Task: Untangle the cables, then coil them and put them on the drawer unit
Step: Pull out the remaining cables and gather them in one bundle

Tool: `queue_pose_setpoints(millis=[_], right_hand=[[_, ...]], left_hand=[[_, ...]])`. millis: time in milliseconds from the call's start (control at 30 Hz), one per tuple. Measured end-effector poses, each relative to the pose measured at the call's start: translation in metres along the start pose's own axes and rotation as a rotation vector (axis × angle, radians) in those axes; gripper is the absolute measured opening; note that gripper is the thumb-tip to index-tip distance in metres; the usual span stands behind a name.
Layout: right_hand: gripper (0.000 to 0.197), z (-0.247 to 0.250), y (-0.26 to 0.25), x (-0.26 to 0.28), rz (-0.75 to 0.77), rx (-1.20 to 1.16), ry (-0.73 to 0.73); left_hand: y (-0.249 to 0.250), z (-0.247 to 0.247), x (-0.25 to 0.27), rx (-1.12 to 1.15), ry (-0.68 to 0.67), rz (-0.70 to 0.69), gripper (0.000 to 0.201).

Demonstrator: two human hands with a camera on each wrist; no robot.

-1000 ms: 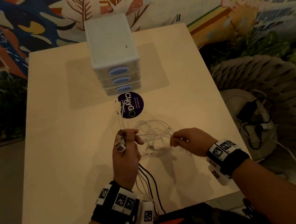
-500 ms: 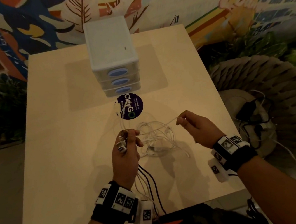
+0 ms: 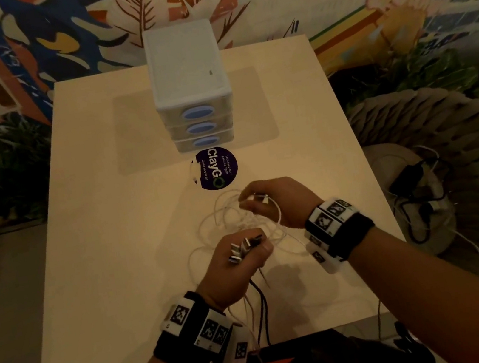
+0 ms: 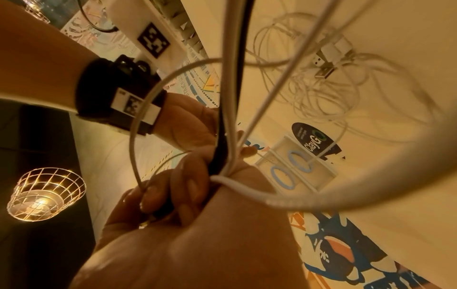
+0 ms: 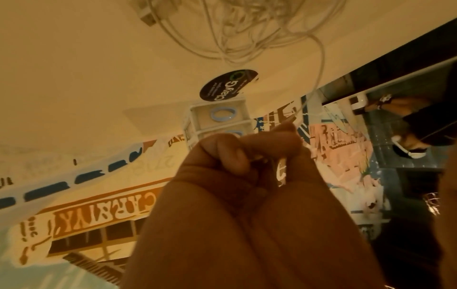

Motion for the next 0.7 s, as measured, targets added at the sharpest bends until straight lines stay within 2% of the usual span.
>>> queue_pose_setpoints(millis=[33,200,433,700], right_hand=[[0.027,0.001,0.003,-0.006,-0.024,0.0,0.022],[0.022,0.018,0.044,-0.006,-0.215,0.042,0.229],[0.015,0.033,0.093,0.018,-0.32,0.008,0.316],[0.02,0.046,0.125,0.048,-0.468,-0.046,0.428]], left_hand=[[-0.001,0.0,0.001,0.0,0.003,0.002,0.036],[-0.002,0.007,0.006,0.015,0.059,0.008,0.038],[-0.004,0.013,0.006,0.07,0.147,0.026,0.042],[-0.007,0.012,0.0,0.137,0.203,0.046,0.039]])
Point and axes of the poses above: each hand's wrist, its own x-axis away from the middle knuckle, its own z-axis out of the back of the hand, y = z × x, the point moved 3 cm from there along -x, towards the middle knuckle, and after that the axes turned 7 degrees about x, right-handed, at the moved point
